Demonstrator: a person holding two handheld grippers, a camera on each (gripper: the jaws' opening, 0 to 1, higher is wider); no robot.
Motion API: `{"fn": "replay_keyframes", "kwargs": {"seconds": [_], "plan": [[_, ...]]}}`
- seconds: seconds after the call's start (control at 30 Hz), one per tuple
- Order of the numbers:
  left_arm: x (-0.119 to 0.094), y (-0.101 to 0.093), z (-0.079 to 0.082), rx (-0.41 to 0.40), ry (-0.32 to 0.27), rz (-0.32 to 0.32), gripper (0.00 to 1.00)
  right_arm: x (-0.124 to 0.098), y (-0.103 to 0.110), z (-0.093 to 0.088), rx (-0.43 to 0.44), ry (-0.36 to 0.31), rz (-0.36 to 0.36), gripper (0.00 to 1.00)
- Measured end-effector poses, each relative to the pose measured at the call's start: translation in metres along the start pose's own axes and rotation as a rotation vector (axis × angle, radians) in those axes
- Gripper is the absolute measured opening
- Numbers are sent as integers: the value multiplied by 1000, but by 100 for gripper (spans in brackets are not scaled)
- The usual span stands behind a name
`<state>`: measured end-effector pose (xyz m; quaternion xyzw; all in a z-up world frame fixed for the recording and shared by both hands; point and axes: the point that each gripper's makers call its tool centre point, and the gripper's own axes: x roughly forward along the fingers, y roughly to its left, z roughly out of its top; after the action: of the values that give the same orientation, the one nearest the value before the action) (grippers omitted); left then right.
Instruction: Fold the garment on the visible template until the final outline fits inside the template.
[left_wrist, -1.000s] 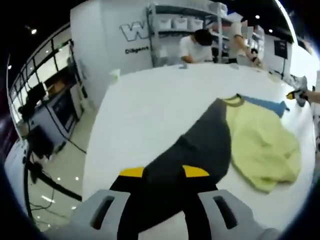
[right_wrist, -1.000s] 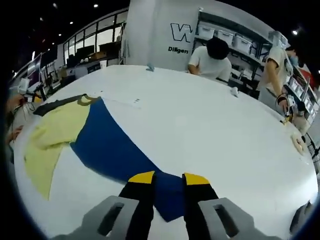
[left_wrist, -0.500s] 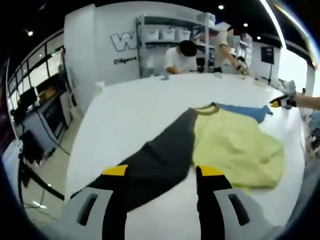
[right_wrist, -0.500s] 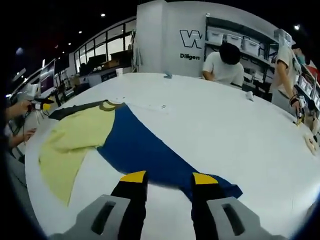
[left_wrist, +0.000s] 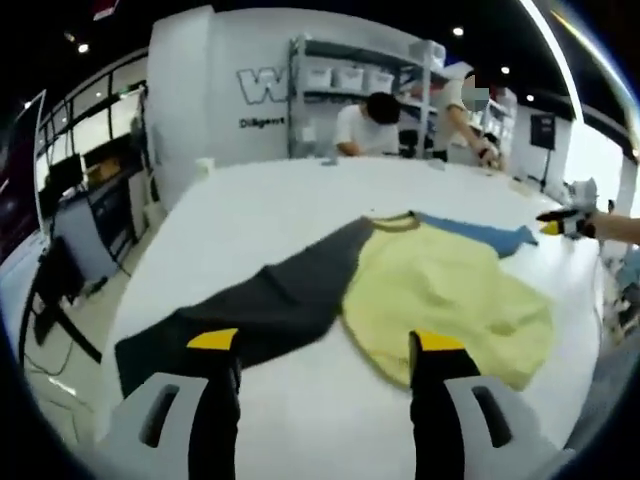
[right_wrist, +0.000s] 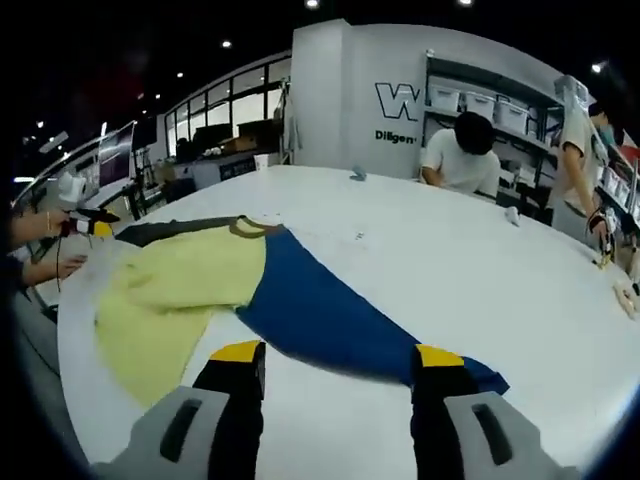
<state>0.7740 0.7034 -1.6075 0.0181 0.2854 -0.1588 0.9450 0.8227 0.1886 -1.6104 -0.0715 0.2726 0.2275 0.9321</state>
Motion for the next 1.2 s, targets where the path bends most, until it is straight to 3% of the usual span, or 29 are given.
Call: {"fn": "replay_keyframes", "kwargs": {"seconds": [0.1,0.17,0.23,0.33,0.5,0.63,0.9,1.07,1.13,1.17,1.2], "plan": [[4,-7,-11,6,28,-26,62,-1,12,-5,5,11,19,44],[6,-25,-21,45,61,-28,60,-5,32,-9,14,18,30,44],[9,-27,-29,30,69,-30,59,-5,37,-12,11,16,39,39],[11,-38,-38,-3,69,-48,58,-5,65,-19,5,29,76,38],[11,-45,-41,-18,62,-41,54,2,79,-25,-7,34,93,40],[14,-50,-47,-27,69,-54,51,1,102,-26,-2,41,138,38],[17,-88,-59,-78,77,-100,37,-5,137,-46,4,56,140,38],[29,-95,-65,-67,83,-115,32,-2,151,-65,1,93,160,36],[31,-91,-69,-55,99,-99,31,-6,160,-65,-7,99,163,36],[31,-89,-65,-49,74,-89,29,-6,162,-64,-8,99,166,34],[30,-88,-67,-80,82,-76,28,-6,165,-65,-12,100,168,32]]}}
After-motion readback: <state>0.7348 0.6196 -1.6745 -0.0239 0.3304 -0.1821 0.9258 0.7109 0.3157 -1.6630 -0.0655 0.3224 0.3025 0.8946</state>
